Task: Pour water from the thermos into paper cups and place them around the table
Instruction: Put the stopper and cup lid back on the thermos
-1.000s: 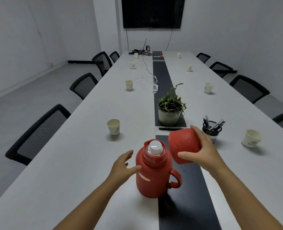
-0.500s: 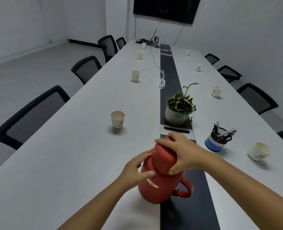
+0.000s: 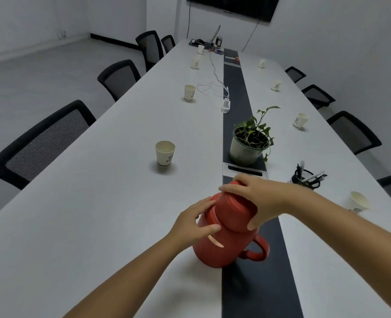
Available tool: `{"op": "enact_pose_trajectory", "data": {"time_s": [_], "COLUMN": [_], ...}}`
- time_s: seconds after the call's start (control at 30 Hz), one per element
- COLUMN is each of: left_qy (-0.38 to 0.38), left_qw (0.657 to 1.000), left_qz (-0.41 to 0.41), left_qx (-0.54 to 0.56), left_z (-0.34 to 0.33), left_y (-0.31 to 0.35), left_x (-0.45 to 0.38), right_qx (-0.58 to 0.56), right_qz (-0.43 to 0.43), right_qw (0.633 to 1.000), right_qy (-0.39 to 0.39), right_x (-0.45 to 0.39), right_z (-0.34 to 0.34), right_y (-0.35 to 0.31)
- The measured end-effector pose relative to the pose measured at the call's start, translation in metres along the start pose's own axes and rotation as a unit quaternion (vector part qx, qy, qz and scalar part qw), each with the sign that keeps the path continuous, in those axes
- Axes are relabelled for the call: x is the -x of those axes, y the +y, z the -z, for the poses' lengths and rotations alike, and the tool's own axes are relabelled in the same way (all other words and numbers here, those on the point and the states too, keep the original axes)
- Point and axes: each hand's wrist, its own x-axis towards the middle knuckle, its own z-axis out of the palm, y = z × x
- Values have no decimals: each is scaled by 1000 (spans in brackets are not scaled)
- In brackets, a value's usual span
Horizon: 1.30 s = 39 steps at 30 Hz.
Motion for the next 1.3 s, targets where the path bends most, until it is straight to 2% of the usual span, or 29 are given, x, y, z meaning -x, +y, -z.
{"op": "enact_pose_trajectory", "data": {"time_s": [0.13,0.23,0.3,0.5,0.57,0.67,0.73,0.8,0.87,0.93,1.07,1.13,1.17,1.23,1.3], "left_qy": [0,-19,-22,7,7,6,-2,-11,-22,-30,-31,-34,-34,-39,-48], "left_qw": [1000,999,999,999,999,999,999,998,998,997,997,997,996,995,993], "left_qz": [-3,-4,-6,-13,-8,0,-1,3,5,1,-3,-4,-7,-13,-26], "left_qx": [-15,-34,-44,-42,-43,-41,-50,-56,-60,-64,-70,-75,-77,-86,-101], "left_z": [0,1,0,-8,-9,-10,-9,-8,-6,-5,-5,-5,-5,-5,-4], "left_y": [-1,0,0,3,3,4,4,1,-1,-1,-1,-2,-3,-3,-3], "left_x": [-1,-1,-1,1,2,2,1,1,2,2,0,0,0,-1,0], "right_qx": [67,34,24,91,85,34,28,-7,-60,-55,9,24,15,14,39], "right_qz": [-40,-53,-33,39,6,-104,-148,-129,-50,1,-68,-109,-113,-59,17], "right_qw": [997,998,999,995,996,993,986,991,997,998,996,992,993,998,999], "right_qy": [28,20,19,-8,2,52,66,28,-16,-16,58,56,30,-21,-11], "right_x": [-10,-11,-7,-6,-8,-11,-11,-9,-3,2,-3,-5,-5,-1,1], "right_z": [-3,-4,-5,7,5,2,3,3,1,-3,-7,-6,-6,-4,-6], "right_y": [-11,-8,-3,0,-3,-15,-16,-4,8,14,2,0,2,6,10]}}
